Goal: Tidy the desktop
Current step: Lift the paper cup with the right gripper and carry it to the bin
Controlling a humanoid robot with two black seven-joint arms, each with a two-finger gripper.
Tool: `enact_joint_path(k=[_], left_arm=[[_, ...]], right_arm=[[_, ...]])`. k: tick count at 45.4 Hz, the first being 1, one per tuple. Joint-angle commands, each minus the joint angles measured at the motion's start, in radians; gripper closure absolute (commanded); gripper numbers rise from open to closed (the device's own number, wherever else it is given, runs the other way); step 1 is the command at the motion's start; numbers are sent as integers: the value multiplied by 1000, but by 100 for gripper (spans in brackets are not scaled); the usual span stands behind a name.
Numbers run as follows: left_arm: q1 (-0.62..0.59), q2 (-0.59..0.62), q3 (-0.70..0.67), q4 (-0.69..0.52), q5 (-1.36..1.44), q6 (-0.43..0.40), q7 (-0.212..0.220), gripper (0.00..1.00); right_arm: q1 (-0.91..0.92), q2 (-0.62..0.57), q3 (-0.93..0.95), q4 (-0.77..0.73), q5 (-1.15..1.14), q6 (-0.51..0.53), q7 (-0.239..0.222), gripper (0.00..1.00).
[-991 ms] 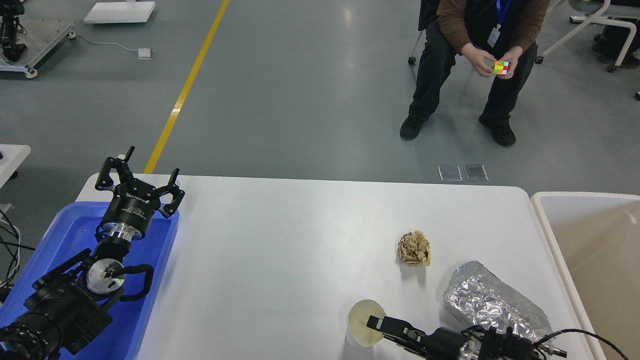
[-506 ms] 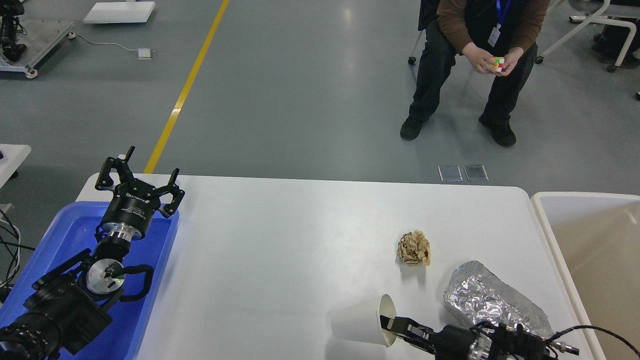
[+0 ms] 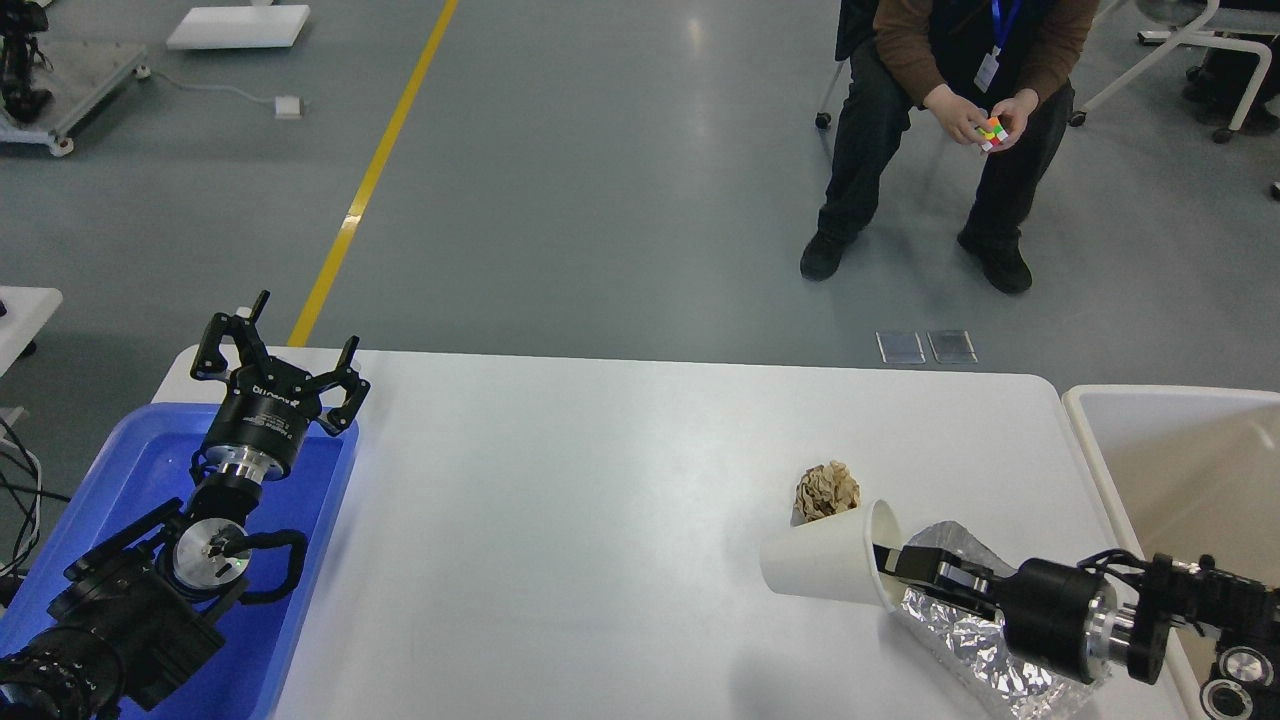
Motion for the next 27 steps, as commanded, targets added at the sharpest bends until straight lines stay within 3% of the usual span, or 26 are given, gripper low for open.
enact_joint_path(k=[1, 20, 27], left_arm=[[0, 0, 0, 0, 0, 0, 0, 0], [0, 0, 0, 0, 0, 0, 0, 0], [2, 0, 0, 0, 0, 0, 0, 0]], right_arm=[[148, -187, 8, 54, 9, 128, -18, 100], [473, -360, 11, 54, 160, 421, -103, 100], [525, -383, 8, 30, 223, 432, -162, 100]])
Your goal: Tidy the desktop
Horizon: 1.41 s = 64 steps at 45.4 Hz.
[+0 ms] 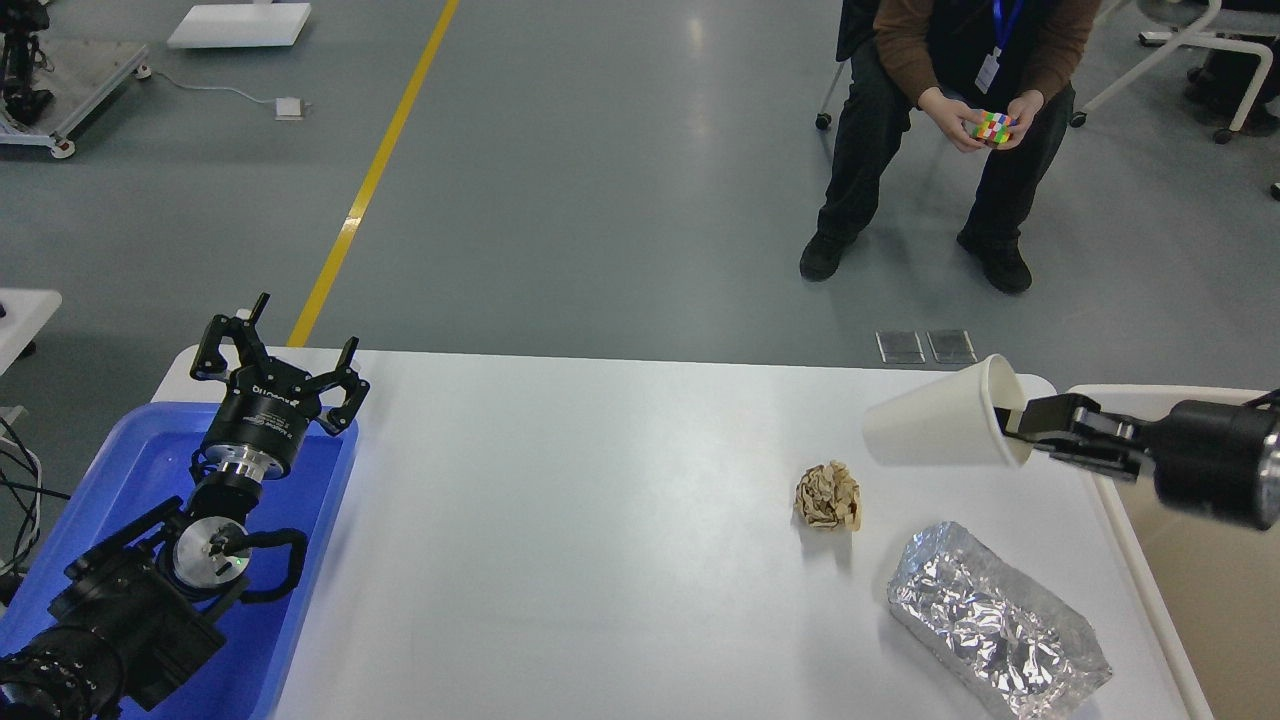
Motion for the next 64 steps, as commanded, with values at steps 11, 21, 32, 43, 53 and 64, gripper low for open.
enact_joint_path(k=[11, 21, 32, 43, 53, 64], left_arm=[[1, 0, 0, 0, 0, 0, 0, 0], [1, 0, 0, 0, 0, 0, 0, 0], [1, 0, 0, 0, 0, 0, 0, 0], [1, 0, 0, 0, 0, 2, 0, 0], [0, 0, 0, 0, 0, 2, 0, 0], [0, 0, 2, 0, -2, 2, 0, 0]], right_arm=[[12, -31, -73, -312, 89, -7, -75, 100], [-131, 89, -73, -612, 233, -139, -77, 100], [-258, 324, -73, -1030, 623, -202, -101, 100], [-356, 615, -62, -1475, 895, -337, -201, 100], [-452, 727, -21, -1570, 908, -371, -206, 100], [-502, 753, 42, -1572, 908, -386, -215, 100]])
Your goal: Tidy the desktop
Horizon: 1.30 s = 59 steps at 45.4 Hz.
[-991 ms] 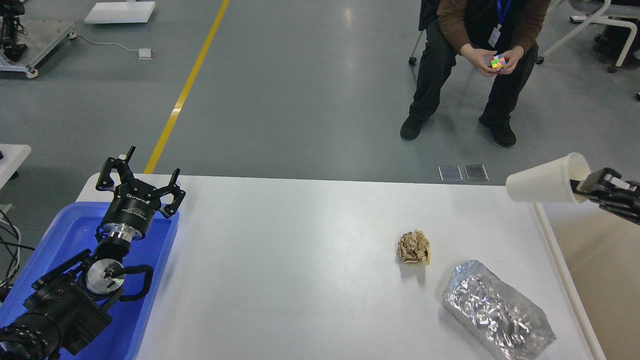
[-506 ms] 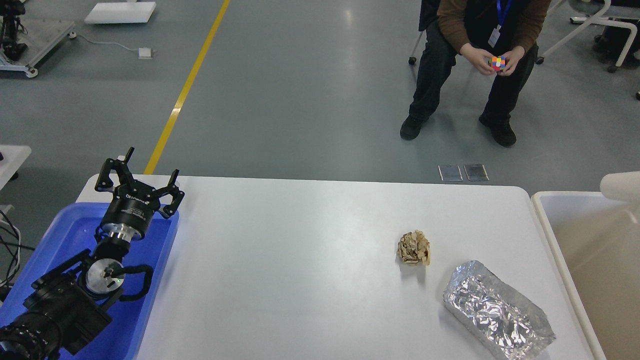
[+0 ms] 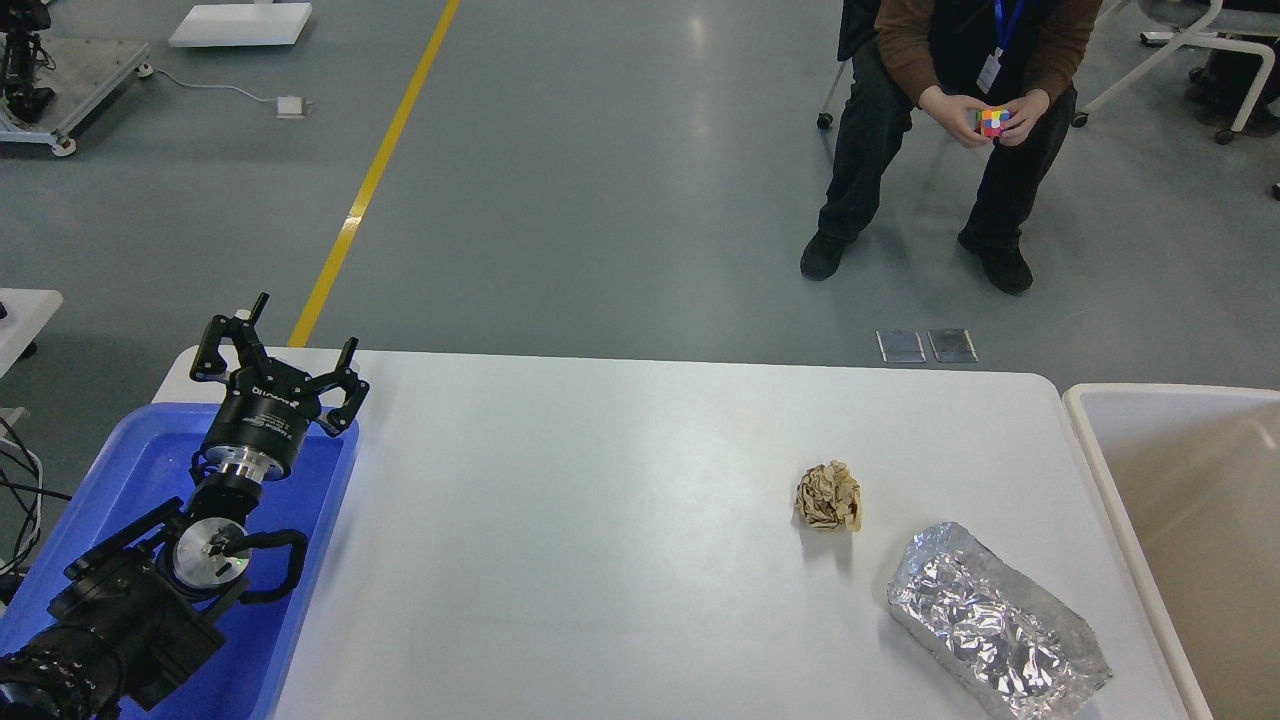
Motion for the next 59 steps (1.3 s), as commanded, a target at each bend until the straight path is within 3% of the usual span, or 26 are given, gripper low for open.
enact_joint_path(k=[1, 16, 17, 20, 22, 23, 24, 45, 59], left_arm=[[-1, 0, 1, 0, -1, 0, 0, 0], [-1, 0, 1, 0, 1, 0, 0, 0], [-1, 0, 1, 0, 1, 0, 0, 0], [-1, 0, 1, 0, 1, 0, 0, 0], [-1, 0, 0, 0, 1, 0, 0, 0], [-1, 0, 1, 0, 1, 0, 0, 0], [-1, 0, 0, 0, 1, 0, 0, 0], [-1, 0, 0, 0, 1, 0, 0, 0], [-1, 0, 0, 0, 1, 0, 0, 0]], right_arm=[[-63, 78, 49, -62, 31, -27, -17, 100], [-81, 136, 49, -62, 33, -79, -14, 100], [-83, 138, 52, -62, 33, -86, -14, 96], [-85, 138, 62, -61, 33, -96, -14, 65], [-86, 135, 75, -61, 33, -95, -14, 36], [-88, 135, 81, -61, 33, -95, -14, 11], [-88, 133, 88, -61, 33, -95, -14, 0], [-89, 125, 134, -58, 31, -92, -12, 0], [0, 124, 561, -41, 33, -76, -6, 0]])
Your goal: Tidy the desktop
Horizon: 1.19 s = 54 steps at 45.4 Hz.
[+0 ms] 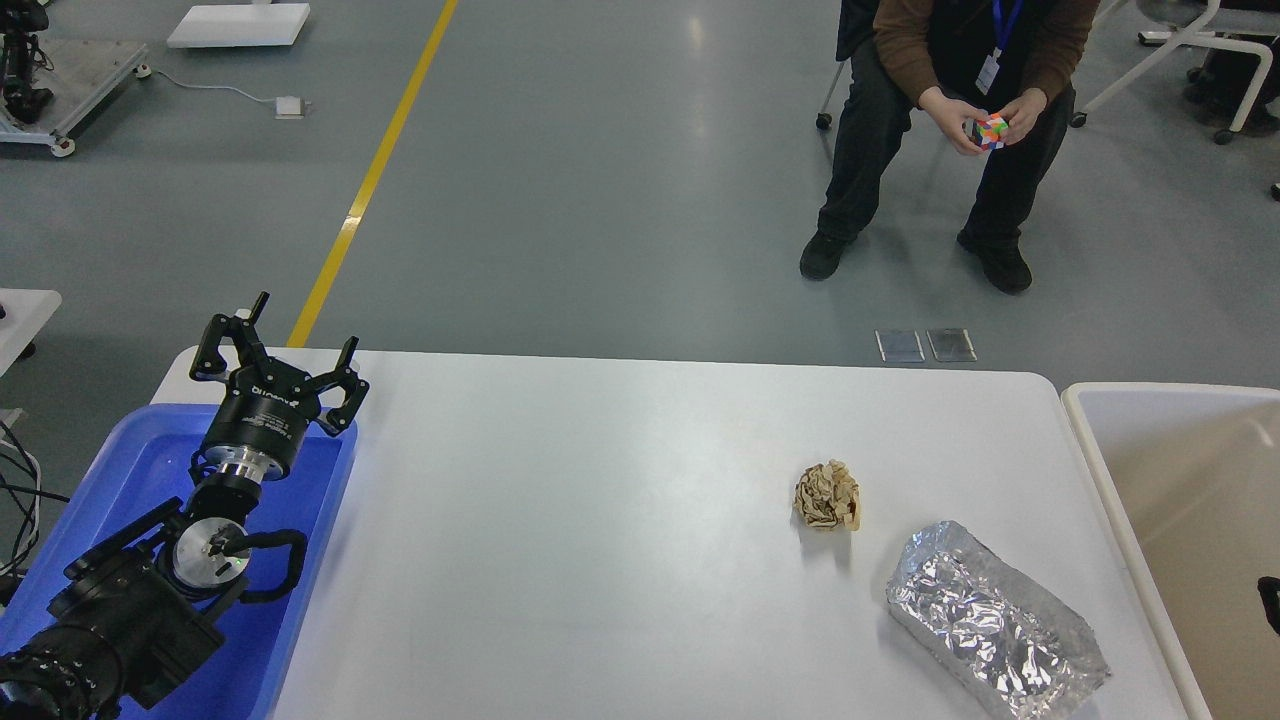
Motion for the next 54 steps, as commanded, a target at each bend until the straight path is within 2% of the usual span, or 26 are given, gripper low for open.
enact_joint_path(k=[1, 8, 14, 18, 26, 40, 54], left_arm=[[0, 0, 0, 0, 0, 0, 0, 0], [0, 0, 1, 0, -2, 0, 0, 0], [0, 0, 1, 0, -2, 0, 0, 0], [0, 0, 1, 0, -2, 1, 0, 0], [0, 0, 1, 0, -2, 2, -2, 0], [0, 0, 1, 0, -2, 2, -2, 0], [0, 0, 1, 0, -2, 2, -2, 0]], right_arm=[[64, -1, 309, 13, 2, 15, 0, 0], [86, -30, 446, 98, 2, 126, -5, 0], [87, -74, 496, 199, 8, 318, -7, 0], [87, -85, 499, 280, 27, 407, -7, 0], [103, -67, 507, 460, 36, 436, -5, 0], [140, 208, 667, 497, 59, 472, -2, 0], [118, 414, 673, 484, 57, 545, 16, 0]])
